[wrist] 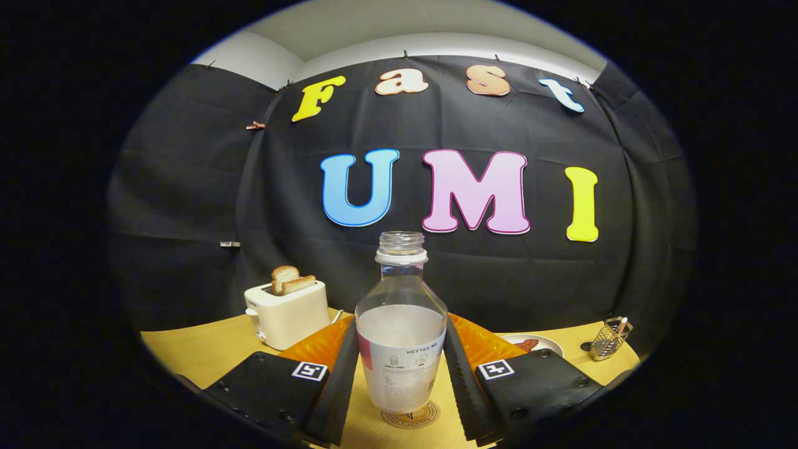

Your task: Take the bottle from table, then pour the juice into the cup, finally place the bottle on the coaster

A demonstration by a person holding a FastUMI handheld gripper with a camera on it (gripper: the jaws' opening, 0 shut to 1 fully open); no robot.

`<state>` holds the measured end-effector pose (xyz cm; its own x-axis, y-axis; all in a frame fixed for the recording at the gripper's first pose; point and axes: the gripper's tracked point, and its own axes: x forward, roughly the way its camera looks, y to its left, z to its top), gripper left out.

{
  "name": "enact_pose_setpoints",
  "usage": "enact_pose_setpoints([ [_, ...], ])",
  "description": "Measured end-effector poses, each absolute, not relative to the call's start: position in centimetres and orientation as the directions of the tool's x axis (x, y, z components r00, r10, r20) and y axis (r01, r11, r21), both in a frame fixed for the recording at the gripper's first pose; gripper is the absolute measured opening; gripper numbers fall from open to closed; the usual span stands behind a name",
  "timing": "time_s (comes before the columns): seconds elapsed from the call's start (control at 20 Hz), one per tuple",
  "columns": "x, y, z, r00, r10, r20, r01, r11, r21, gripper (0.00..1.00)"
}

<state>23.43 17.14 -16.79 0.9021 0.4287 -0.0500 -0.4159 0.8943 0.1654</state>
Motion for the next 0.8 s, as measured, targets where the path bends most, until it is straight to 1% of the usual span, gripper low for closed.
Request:
enact_pose_setpoints([
  [0.35, 25.7, 17.9, -24.5, 0.91, 0.393, -0.133, -0.369, 0.913, 0.171, 0.72],
  [0.8, 26.0, 18.3, -27.5, 0.911, 0.382, -0.154, -0.358, 0.92, 0.162, 0.73],
])
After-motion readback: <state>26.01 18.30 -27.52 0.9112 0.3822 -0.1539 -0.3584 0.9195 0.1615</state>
